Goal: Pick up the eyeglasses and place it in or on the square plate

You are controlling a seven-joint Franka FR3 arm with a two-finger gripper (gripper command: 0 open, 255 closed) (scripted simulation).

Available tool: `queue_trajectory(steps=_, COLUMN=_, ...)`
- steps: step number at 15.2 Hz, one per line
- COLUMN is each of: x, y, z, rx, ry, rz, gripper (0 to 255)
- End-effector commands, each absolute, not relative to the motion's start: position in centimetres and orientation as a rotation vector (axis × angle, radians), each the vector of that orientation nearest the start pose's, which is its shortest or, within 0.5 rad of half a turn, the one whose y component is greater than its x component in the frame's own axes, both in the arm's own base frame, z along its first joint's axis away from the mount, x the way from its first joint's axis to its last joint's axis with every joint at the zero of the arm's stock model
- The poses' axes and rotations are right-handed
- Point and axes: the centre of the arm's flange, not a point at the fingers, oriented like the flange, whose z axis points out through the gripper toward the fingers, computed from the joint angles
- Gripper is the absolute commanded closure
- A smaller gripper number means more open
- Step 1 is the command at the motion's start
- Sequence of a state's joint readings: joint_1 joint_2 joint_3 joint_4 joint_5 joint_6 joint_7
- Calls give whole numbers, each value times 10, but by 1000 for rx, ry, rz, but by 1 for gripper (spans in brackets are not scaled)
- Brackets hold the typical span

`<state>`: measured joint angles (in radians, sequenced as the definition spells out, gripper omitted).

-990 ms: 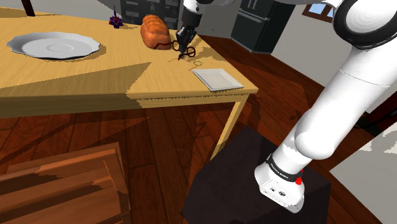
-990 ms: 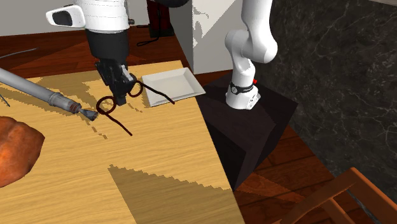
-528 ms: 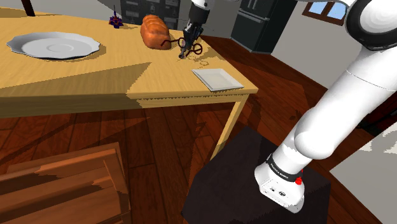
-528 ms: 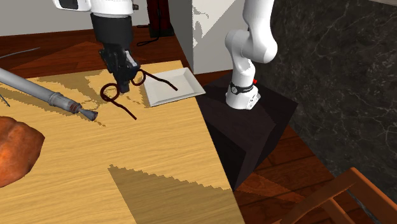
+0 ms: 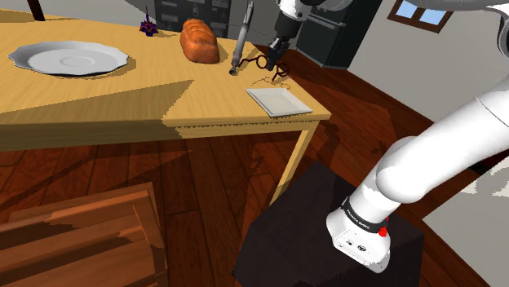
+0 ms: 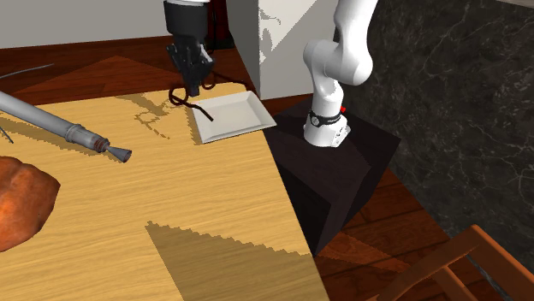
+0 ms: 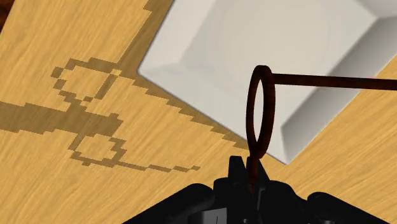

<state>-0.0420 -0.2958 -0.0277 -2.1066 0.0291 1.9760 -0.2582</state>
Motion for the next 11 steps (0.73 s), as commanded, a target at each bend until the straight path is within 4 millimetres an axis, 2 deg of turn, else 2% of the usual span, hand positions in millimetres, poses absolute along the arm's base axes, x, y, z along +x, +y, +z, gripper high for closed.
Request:
queue_trajectory(steps=1, x=460, y=-46, z=556, rx=-3109, ry=-282, rz=-264, gripper=255)
queue_trajectory(steps=3, x=438, y=-60, z=556, rx=-3109, ry=-282, rz=-264, gripper=255)
queue_trajectory(steps=4, x=419, y=-72, z=556, rx=-3109, ry=-282, rz=-264, gripper=255)
queue_trajectory(steps=11, x=419, y=-72, z=519, rx=-3109, ry=-282, rz=-264, gripper=255)
